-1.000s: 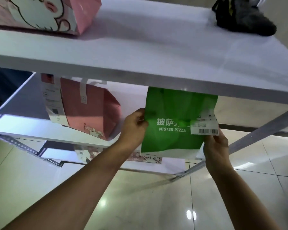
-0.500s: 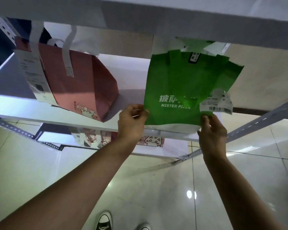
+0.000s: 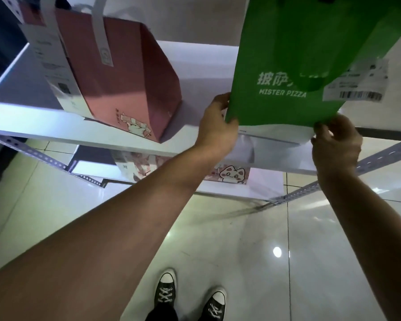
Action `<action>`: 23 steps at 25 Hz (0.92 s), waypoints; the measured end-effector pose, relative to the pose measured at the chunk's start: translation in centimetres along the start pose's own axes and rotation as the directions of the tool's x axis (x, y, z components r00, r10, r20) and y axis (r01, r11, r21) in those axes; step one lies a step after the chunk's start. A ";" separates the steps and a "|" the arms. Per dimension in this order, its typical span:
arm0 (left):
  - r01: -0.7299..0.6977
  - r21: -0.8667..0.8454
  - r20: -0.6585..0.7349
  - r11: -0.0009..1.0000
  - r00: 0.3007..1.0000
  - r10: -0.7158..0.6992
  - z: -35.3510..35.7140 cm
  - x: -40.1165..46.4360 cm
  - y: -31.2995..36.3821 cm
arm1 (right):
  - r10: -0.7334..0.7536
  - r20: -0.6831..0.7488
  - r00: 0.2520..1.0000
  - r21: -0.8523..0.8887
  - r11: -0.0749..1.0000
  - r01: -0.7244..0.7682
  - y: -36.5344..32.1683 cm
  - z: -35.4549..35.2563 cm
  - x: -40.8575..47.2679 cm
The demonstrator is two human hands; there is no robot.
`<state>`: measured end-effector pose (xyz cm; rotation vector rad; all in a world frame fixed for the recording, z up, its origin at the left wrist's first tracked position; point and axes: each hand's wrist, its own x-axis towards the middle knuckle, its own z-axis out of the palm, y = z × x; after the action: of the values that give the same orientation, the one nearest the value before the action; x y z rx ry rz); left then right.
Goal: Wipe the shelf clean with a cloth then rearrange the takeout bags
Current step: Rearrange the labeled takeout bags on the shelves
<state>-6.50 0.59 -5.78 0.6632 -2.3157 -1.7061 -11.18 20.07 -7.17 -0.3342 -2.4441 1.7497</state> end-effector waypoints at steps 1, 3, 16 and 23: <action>0.018 -0.010 -0.014 1.000 1.000 -0.018 0.2 -0.4 -0.3 | -0.005 -0.005 1.000 -0.028 1.000 0.005 0.4 0.1 -0.2; 0.053 -0.022 -0.047 0.998 0.997 -0.054 0.4 -1.5 -1.2 | 0.006 -0.019 1.000 -0.025 1.000 -0.006 0.8 0.4 -0.9; 0.060 -0.069 0.109 0.996 0.993 -0.052 -4.4 -9.5 -6.6 | 0.215 0.013 0.976 0.188 0.959 -0.214 2.8 1.5 -4.0; 0.080 -0.043 0.158 0.996 0.985 -0.073 -8.6 -11.3 -9.5 | 0.263 -0.060 0.963 0.233 0.942 -0.242 2.3 1.2 -3.8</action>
<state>9.19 -3.84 -10.74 0.6387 -2.3701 -1.9066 -7.51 18.70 -9.58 -0.7125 -2.1933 2.0370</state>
